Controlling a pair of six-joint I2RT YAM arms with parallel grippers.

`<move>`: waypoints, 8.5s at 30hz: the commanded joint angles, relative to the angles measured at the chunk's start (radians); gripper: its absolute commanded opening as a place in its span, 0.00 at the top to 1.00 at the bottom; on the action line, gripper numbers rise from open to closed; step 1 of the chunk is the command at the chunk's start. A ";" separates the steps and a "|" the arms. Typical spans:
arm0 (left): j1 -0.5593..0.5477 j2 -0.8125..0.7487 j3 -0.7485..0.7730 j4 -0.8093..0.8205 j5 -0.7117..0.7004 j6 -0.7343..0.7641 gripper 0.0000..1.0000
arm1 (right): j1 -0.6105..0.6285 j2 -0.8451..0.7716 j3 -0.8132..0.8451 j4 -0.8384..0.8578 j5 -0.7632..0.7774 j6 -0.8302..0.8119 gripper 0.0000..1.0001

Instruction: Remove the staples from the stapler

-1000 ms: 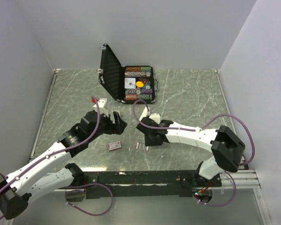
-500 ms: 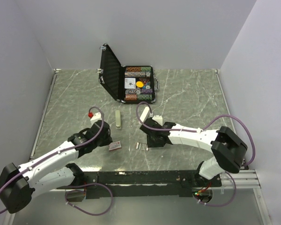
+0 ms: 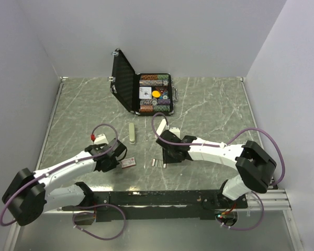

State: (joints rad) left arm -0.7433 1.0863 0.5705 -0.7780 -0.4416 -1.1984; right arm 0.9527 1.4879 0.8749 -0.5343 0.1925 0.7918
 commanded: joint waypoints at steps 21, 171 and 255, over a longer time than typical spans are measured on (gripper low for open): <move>0.012 0.198 0.031 0.269 0.096 0.154 0.99 | -0.008 0.057 0.018 0.030 -0.042 0.007 0.61; -0.071 0.353 0.124 0.427 0.374 0.388 0.99 | -0.112 0.241 0.113 0.155 -0.165 0.000 1.00; -0.074 0.480 0.250 0.605 0.385 0.445 0.99 | -0.201 0.077 -0.025 0.157 -0.145 -0.089 1.00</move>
State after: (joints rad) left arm -0.8127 1.5795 0.8032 -0.1486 -0.0254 -0.7303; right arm 0.7559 1.5482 0.8391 -0.4118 0.0574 0.7017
